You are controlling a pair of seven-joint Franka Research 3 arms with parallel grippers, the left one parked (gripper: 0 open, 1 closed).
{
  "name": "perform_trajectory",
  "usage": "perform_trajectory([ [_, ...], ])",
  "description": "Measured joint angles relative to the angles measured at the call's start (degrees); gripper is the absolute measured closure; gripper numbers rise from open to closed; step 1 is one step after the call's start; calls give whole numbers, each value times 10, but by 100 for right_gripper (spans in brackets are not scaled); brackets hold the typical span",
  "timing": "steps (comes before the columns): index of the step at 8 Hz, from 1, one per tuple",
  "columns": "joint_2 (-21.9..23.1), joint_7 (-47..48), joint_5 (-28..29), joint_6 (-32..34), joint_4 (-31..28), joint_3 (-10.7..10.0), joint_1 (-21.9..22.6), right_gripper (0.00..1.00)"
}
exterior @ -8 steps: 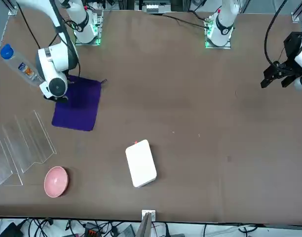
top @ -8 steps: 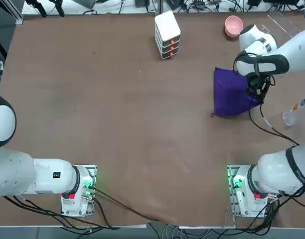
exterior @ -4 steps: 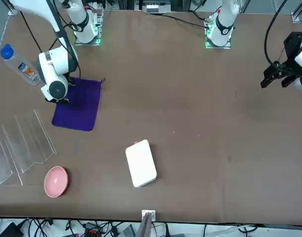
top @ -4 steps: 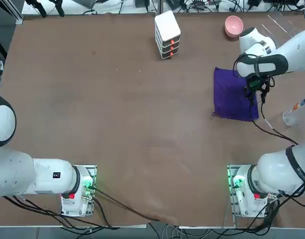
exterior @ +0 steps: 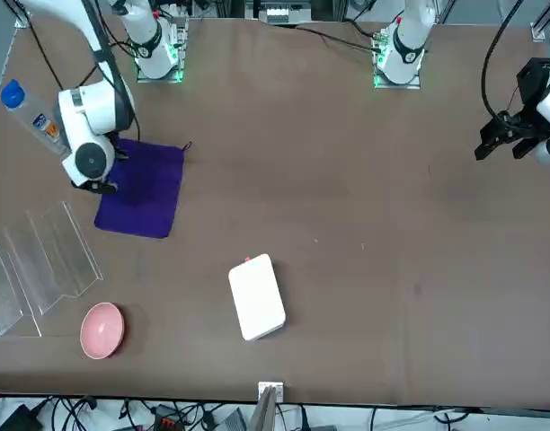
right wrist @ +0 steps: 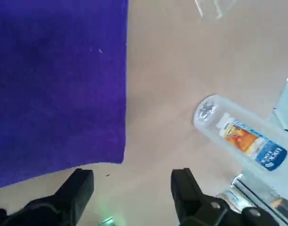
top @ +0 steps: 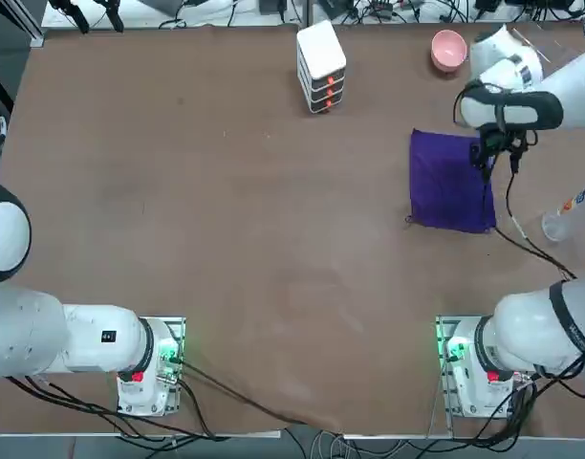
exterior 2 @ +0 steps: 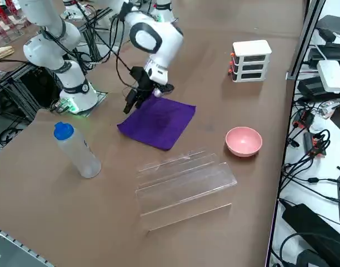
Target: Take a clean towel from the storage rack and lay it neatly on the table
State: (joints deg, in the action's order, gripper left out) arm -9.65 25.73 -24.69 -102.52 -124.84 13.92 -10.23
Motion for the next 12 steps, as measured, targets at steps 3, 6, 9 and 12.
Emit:
perform_trajectory([
  [3,12,-55,138,27,129,-1,-24,0],
  [6,7,-86,253,40,243,-2,-60,0],
  [9,8,-246,279,70,312,-68,-19,0],
  [12,78,-281,285,68,316,-186,122,0],
])
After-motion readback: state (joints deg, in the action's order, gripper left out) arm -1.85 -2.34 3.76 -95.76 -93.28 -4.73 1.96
